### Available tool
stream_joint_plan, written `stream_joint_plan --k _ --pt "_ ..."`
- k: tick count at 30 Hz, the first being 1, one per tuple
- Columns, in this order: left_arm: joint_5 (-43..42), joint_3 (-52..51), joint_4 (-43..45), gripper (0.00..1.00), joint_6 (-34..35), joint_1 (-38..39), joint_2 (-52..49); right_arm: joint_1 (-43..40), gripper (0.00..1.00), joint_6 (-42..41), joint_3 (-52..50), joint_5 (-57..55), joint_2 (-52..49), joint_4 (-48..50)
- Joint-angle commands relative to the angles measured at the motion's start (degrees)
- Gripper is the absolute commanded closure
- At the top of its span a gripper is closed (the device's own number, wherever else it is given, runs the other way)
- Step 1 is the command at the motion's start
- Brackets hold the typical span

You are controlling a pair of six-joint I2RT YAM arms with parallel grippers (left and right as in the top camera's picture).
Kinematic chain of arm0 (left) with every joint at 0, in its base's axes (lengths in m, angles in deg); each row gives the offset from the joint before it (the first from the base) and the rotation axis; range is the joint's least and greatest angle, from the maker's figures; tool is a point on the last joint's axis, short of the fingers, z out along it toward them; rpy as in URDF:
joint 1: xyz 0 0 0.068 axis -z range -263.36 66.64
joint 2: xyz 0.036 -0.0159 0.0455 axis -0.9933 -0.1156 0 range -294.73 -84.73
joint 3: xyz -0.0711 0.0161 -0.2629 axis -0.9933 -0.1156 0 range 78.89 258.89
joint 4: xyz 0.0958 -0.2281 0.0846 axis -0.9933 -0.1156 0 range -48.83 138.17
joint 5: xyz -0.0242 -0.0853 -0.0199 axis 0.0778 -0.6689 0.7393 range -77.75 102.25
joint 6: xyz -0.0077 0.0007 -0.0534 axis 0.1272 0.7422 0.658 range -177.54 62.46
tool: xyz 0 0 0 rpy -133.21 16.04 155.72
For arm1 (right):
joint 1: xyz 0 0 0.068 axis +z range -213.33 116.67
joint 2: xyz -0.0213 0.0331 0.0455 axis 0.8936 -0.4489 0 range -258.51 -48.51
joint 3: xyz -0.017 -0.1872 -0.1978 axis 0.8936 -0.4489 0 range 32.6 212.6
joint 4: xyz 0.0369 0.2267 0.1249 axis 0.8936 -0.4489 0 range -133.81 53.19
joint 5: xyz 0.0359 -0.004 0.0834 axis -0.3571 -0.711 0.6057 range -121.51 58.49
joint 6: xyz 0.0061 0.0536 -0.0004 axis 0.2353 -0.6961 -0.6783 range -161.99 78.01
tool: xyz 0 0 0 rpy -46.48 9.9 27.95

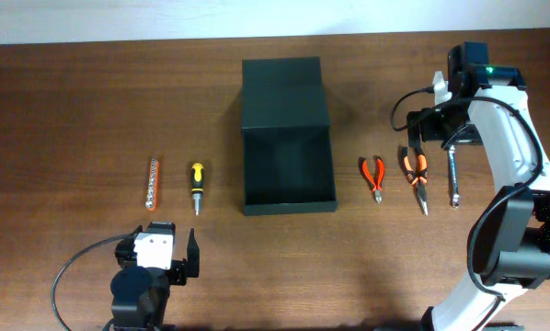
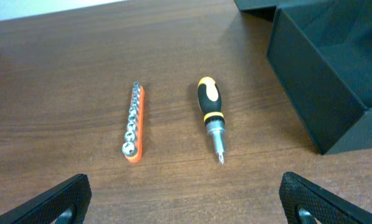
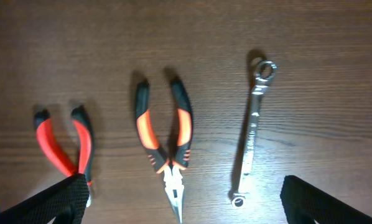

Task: Pack container
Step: 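Move the right gripper forward over the silver wrench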

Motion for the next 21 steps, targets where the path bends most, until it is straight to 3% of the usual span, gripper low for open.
stream_joint_plan --k 1,4,10,21 --pt "-0.8 1.1 -1.6 0.01 0.5 0.2 0.0 -0.2 0.01 -2.6 1.0 -2.7 -0.5 0.4" --pt "-0.8 1.1 -2.1 0.01 0.5 0.2 0.0 -2.0 0.01 -1.3 1.0 -1.7 -0.5 0.1" --pt "-0.8 1.1 -2.1 0.01 0.5 0.2 0.0 -11.5 0.01 8.6 1.0 12.2 -0.5 -3.4" --pt "-0.6 1.1 -2.1 0.01 0.5 0.2 0.0 -15.4 0.01 13.2 1.0 10.6 -0.5 -2.9"
